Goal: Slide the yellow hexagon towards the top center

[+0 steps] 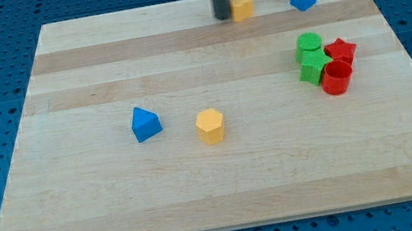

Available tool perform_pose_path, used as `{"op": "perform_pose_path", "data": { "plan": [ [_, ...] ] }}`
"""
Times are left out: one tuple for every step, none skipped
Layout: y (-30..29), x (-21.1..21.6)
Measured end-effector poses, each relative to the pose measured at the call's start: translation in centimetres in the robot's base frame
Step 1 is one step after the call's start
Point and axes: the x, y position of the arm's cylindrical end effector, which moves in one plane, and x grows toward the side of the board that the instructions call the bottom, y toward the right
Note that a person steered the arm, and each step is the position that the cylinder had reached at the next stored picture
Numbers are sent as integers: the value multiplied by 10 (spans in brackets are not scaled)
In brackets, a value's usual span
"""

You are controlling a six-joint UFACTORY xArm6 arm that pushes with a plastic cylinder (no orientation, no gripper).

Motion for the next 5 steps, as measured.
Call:
{"op": "perform_pose_path", "data": {
  "plan": [
    [13,3],
    [-22,6],
    [-29,28],
    [-43,118],
    [4,225]
  ]
}}
